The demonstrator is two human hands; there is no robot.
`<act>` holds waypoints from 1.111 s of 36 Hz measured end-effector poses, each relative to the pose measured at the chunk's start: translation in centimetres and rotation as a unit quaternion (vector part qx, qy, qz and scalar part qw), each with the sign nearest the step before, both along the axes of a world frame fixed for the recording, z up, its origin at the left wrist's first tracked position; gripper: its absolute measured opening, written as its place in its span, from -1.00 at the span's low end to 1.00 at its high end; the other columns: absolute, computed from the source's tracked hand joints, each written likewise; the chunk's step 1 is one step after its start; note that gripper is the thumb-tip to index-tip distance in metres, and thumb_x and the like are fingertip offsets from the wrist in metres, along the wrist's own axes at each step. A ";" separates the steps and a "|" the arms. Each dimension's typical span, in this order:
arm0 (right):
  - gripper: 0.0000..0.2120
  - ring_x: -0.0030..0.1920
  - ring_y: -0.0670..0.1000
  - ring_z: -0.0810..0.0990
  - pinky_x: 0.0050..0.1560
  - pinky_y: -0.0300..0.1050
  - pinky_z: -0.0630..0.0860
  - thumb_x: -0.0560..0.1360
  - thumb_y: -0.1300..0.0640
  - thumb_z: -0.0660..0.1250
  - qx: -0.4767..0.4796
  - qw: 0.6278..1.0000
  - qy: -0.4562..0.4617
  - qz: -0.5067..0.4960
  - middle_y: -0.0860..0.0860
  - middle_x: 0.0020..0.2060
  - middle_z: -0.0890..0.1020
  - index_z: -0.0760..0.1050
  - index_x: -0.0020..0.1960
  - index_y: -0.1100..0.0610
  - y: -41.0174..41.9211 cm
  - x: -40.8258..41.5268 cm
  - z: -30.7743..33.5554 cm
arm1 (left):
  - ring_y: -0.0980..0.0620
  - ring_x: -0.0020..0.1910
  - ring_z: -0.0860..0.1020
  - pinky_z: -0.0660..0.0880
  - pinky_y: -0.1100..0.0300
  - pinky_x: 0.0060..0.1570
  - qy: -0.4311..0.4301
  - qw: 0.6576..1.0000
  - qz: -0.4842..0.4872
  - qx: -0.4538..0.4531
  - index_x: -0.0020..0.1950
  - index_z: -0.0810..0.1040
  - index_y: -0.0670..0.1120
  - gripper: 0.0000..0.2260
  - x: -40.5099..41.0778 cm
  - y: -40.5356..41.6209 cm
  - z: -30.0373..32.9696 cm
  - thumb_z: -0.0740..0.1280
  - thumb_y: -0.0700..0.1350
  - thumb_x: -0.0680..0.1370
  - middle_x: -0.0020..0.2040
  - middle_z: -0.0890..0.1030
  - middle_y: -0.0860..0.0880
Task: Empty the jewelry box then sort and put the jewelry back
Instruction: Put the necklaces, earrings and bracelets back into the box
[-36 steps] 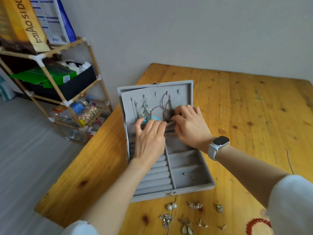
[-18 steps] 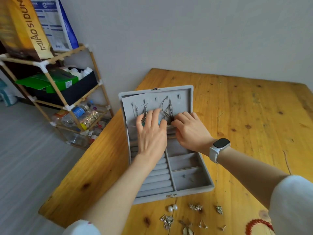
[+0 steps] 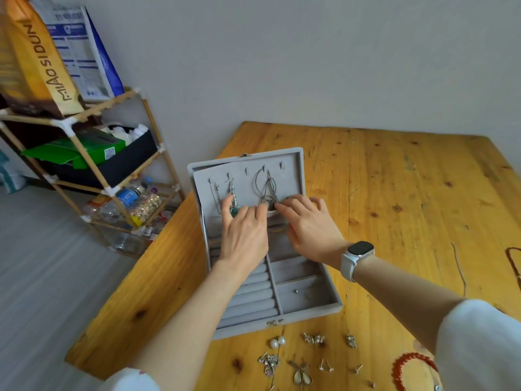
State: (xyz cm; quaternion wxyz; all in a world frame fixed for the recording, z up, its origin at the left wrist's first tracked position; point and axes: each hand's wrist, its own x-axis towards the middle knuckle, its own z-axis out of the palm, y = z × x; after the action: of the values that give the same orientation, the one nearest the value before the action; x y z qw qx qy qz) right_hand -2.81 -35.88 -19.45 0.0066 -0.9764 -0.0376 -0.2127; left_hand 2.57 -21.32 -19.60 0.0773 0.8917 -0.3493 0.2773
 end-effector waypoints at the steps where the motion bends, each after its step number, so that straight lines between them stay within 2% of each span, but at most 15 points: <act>1: -0.50 0.16 0.10 0.53 0.08 0.04 0.42 0.33 0.12 0.03 0.010 1.000 0.007 0.004 0.06 0.09 0.60 0.50 0.18 0.17 -0.1 -0.4 0.1 | -0.07 -0.17 0.58 0.11 -0.17 0.31 0.002 1.000 -0.001 -0.006 0.03 0.54 -0.15 -0.71 -0.2 0.1 0.0 0.36 -0.29 0.32 -0.21 0.61 -0.05; 4: -0.52 0.25 0.11 0.46 0.13 0.02 0.38 0.35 0.17 0.03 0.086 0.996 0.002 0.014 0.07 0.18 0.56 0.48 0.21 0.17 -0.6 -2.0 0.4 | -0.07 0.01 0.55 0.13 -0.18 0.31 0.013 0.999 -0.002 -0.043 0.07 0.54 -0.14 -0.68 -1.3 0.1 0.1 0.39 -0.27 0.33 0.01 0.59 -0.07; 6: -0.54 0.24 0.14 0.47 0.09 0.06 0.44 0.37 0.17 0.01 0.151 0.988 -0.009 0.007 0.09 0.15 0.57 0.50 0.18 0.19 -1.1 -3.7 0.6 | -0.09 0.10 0.51 0.18 -0.18 0.30 0.023 0.998 -0.007 -0.061 0.07 0.54 -0.14 -0.67 -2.7 -0.3 0.2 0.41 -0.26 0.31 0.10 0.56 -0.09; 9: -0.60 0.12 0.16 0.52 0.01 0.10 0.49 0.41 0.18 0.02 0.222 0.974 -0.033 -0.017 0.09 0.07 0.59 0.52 0.12 0.19 -2.5 -7.2 0.5 | -0.07 0.17 0.42 0.27 -0.16 0.26 0.035 0.995 -0.045 -0.077 0.08 0.54 -0.14 -0.68 -5.3 -1.9 0.2 0.39 -0.25 0.33 0.14 0.54 -0.11; 11: -0.68 0.06 0.15 0.53 0.03 0.04 0.46 0.46 0.26 0.10 0.249 0.966 -0.043 -0.056 0.09 0.03 0.59 0.53 0.11 0.19 -4.0 -9.8 0.3 | -0.07 0.18 0.39 0.35 -0.11 0.21 0.057 0.991 -0.086 -0.087 0.08 0.55 -0.15 -0.68 -7.2 -3.7 0.0 0.38 -0.25 0.33 0.14 0.54 -0.13; 15: -0.74 0.04 0.15 0.53 0.05 -0.04 0.41 0.46 0.38 0.20 0.265 0.950 -0.054 -0.154 0.11 -0.02 0.59 0.54 0.08 0.20 -8.3 -15.2 -0.7 | -0.15 0.19 0.46 0.47 -0.07 0.13 0.157 0.972 -0.168 -0.056 0.17 0.52 -0.17 -0.69 -11.1 -8.1 -0.3 0.31 -0.23 0.42 0.23 0.50 -0.16; 19: -0.76 0.08 0.15 0.48 0.05 -0.02 0.40 0.50 0.31 0.19 0.248 0.926 -0.045 -0.280 0.13 0.01 0.57 0.53 0.11 0.21 -13.2 -19.6 -1.3 | -0.05 0.43 0.13 0.17 -0.04 0.36 0.286 0.937 -0.195 0.046 0.43 0.26 -0.07 -0.61 -13.7 -13.1 -1.3 0.11 -0.08 0.60 0.47 0.19 -0.05; 22: -0.74 0.12 0.20 0.43 0.08 0.03 0.38 0.52 0.21 0.20 0.235 0.892 -0.032 -0.385 0.18 0.07 0.54 0.50 0.17 0.22 -17.3 -21.8 -1.8 | -0.02 0.49 -0.03 -0.03 -0.10 0.42 0.309 0.928 -0.176 0.112 0.48 0.15 0.02 -0.57 -14.5 -16.6 -2.5 0.07 0.02 0.61 0.52 0.06 -0.01; 25: -0.60 0.16 0.24 0.38 0.11 0.08 0.39 0.52 -0.02 0.21 0.229 0.843 0.030 -0.486 0.22 0.14 0.46 0.42 0.23 0.22 -20.6 -23.0 -2.1 | -0.04 0.50 -0.17 -0.21 -0.18 0.42 0.330 0.923 -0.132 0.144 0.51 0.01 0.09 -0.53 -14.5 -19.0 -3.5 0.02 0.10 0.61 0.54 -0.09 0.02; 28: -0.51 0.15 0.22 0.38 0.08 0.07 0.40 0.47 -0.16 0.23 0.231 0.815 0.106 -0.521 0.20 0.13 0.44 0.42 0.17 0.23 -22.3 -23.3 -2.4 | -0.05 0.49 -0.25 -0.28 -0.19 0.40 0.316 0.927 -0.106 0.173 0.51 -0.10 0.11 -0.52 -14.7 -19.6 -4.4 -0.10 0.15 0.61 0.53 -0.19 0.02; 30: -0.62 0.06 0.20 0.44 -0.01 0.03 0.44 0.49 -0.09 0.24 0.248 0.816 0.105 -0.512 0.19 0.05 0.48 0.45 0.06 0.23 -22.8 -23.1 -2.8 | -0.05 0.49 -0.26 -0.28 -0.18 0.40 0.296 0.932 -0.099 0.186 0.51 -0.15 0.11 -0.52 -14.9 -19.6 -4.8 -0.15 0.16 0.61 0.53 -0.23 0.02; 32: -0.77 -0.03 0.19 0.50 -0.12 -0.02 0.48 0.52 0.08 0.18 0.265 0.815 0.103 -0.504 0.19 -0.02 0.54 0.48 -0.04 0.24 -22.9 -22.5 -2.9 | -0.04 0.48 -0.27 -0.27 -0.17 0.41 0.288 0.934 -0.095 0.189 0.51 -0.19 0.12 -0.51 -14.9 -19.6 -4.9 -0.17 0.17 0.61 0.52 -0.24 0.02; 34: -0.80 -0.03 0.18 0.51 -0.16 -0.05 0.47 0.53 0.18 0.12 0.252 0.811 0.127 -0.512 0.17 -0.03 0.55 0.48 -0.05 0.25 -22.7 -22.0 -2.7 | -0.04 0.48 -0.27 -0.28 -0.17 0.40 0.289 0.933 -0.096 0.192 0.50 -0.19 0.12 -0.51 -14.8 -19.7 -4.9 -0.17 0.17 0.60 0.52 -0.25 0.02; 37: -0.84 -0.04 0.18 0.49 -0.23 -0.07 0.40 0.52 0.19 0.11 0.234 0.822 0.152 -0.496 0.17 -0.05 0.52 0.44 -0.11 0.22 -22.4 -21.8 -2.5 | -0.04 0.48 -0.28 -0.29 -0.17 0.40 0.301 0.928 -0.098 0.198 0.50 -0.19 0.12 -0.51 -14.7 -19.9 -4.8 -0.17 0.18 0.60 0.52 -0.25 0.02; 40: -0.82 -0.16 0.14 0.52 -0.31 -0.10 0.42 0.52 0.16 0.15 0.265 0.823 0.156 -0.478 0.16 -0.15 0.55 0.45 -0.15 0.23 -22.0 -22.0 -1.7 | -0.03 0.48 -0.29 -0.30 -0.17 0.39 0.320 0.920 -0.102 0.202 0.51 -0.18 0.13 -0.51 -14.4 -20.0 -4.7 -0.16 0.19 0.60 0.52 -0.26 0.03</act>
State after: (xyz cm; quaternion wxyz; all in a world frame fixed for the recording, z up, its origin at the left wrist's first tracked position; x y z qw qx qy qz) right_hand -24.85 -57.86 -21.12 0.1687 -0.8526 0.4933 -0.0357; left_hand -11.84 -41.33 -24.25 0.0308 0.8893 -0.4433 -0.1082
